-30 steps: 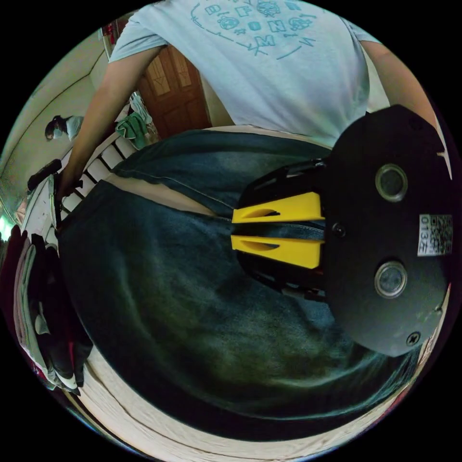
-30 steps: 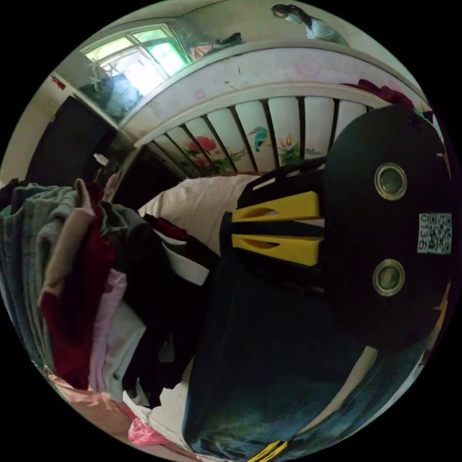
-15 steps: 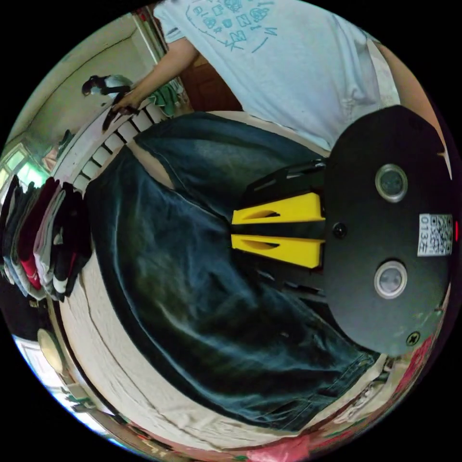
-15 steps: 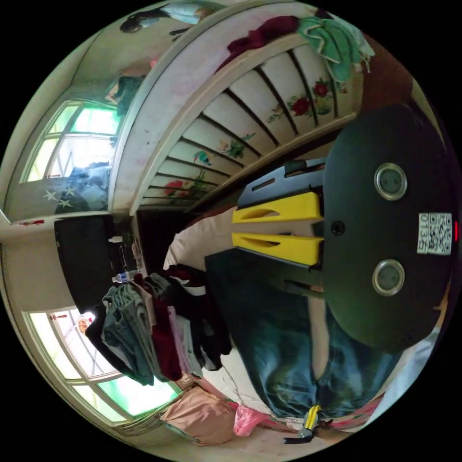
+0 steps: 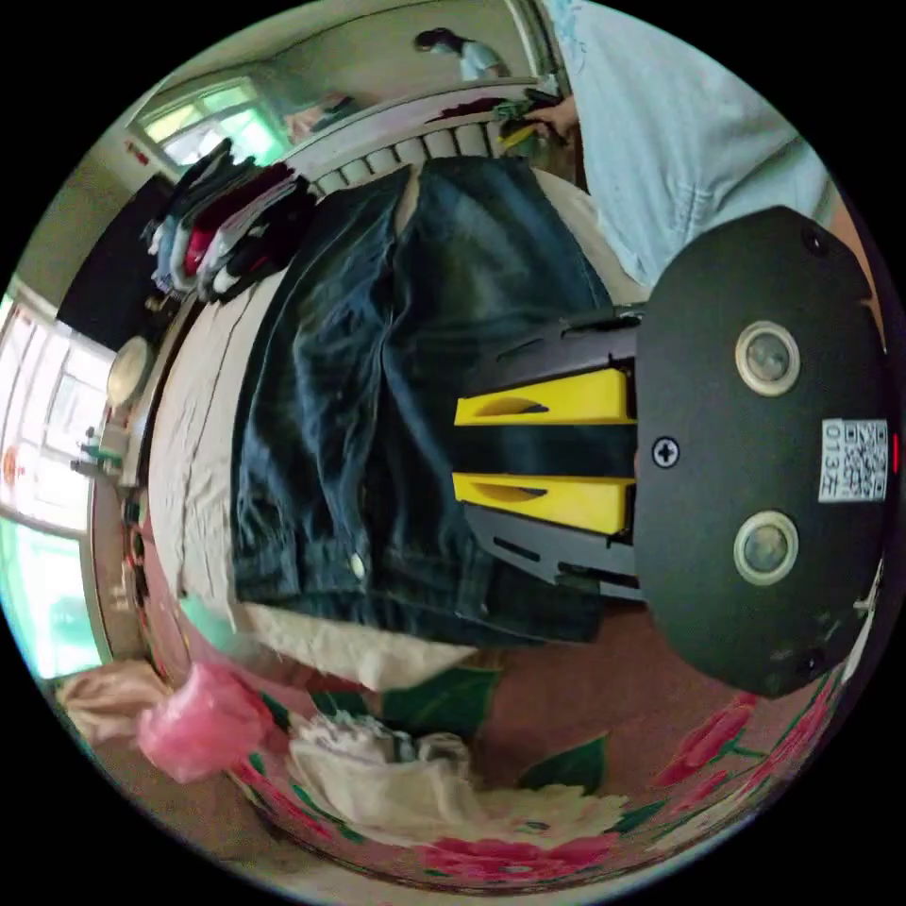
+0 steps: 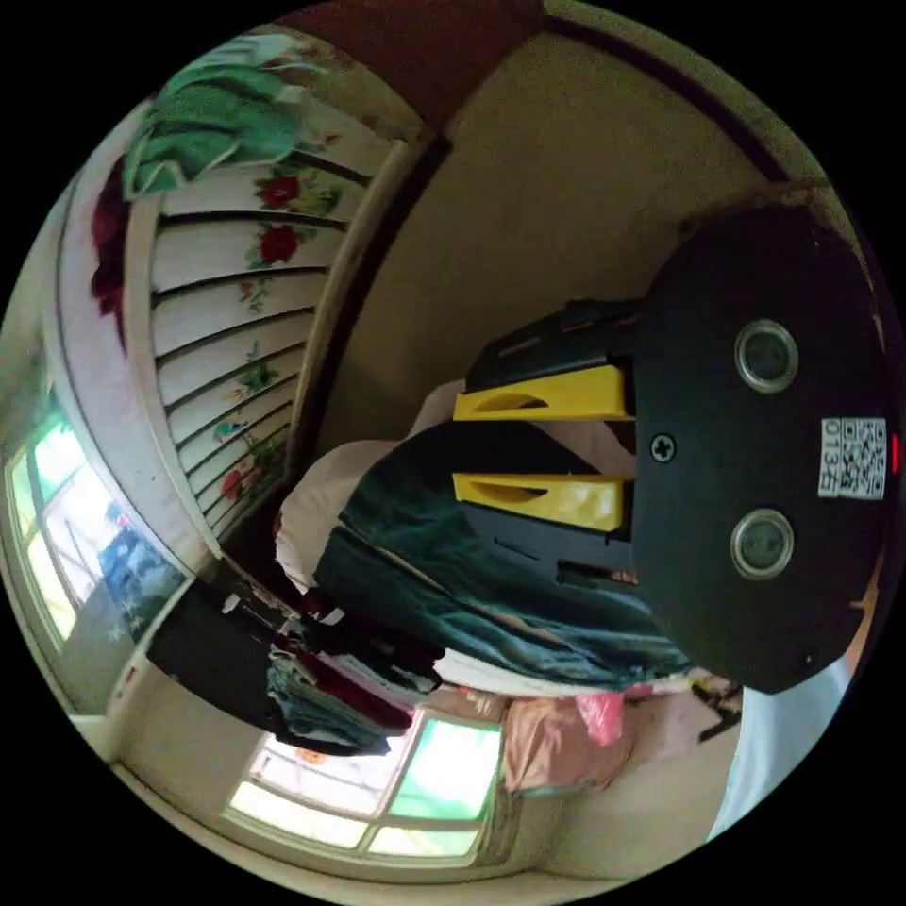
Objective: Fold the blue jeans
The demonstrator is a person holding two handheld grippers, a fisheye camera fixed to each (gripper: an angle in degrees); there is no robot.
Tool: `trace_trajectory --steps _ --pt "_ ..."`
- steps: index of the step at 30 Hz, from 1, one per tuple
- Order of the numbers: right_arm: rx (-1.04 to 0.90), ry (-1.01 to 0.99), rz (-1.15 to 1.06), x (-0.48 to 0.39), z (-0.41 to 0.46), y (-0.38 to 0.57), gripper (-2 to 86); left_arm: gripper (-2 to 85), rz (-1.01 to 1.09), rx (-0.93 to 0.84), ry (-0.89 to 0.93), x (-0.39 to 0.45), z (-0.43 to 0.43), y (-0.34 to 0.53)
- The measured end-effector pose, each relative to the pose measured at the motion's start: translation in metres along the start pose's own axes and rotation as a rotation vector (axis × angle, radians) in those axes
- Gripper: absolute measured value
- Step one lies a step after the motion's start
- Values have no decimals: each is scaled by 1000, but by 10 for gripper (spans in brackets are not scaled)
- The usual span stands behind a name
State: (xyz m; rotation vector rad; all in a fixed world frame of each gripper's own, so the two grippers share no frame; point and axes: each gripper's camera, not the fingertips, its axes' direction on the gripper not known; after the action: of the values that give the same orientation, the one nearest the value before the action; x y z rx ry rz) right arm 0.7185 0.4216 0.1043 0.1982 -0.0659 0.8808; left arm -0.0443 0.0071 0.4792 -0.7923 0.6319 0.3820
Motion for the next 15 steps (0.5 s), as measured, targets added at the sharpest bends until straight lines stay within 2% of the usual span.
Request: trace_trajectory --steps 4,6,10,15 --pt "-25 -83 129 48 -6 26 99 107 -303 7 -64 -79 -21 85" --pt "-61 -183 205 73 0 42 107 120 -413 11 -21 -102 -20 117" --pt "-116 -259 285 96 12 66 119 137 -607 82 205 -139 1 166" --pt "-76 -398 391 125 13 90 116 141 -644 142 409 -159 21 176"
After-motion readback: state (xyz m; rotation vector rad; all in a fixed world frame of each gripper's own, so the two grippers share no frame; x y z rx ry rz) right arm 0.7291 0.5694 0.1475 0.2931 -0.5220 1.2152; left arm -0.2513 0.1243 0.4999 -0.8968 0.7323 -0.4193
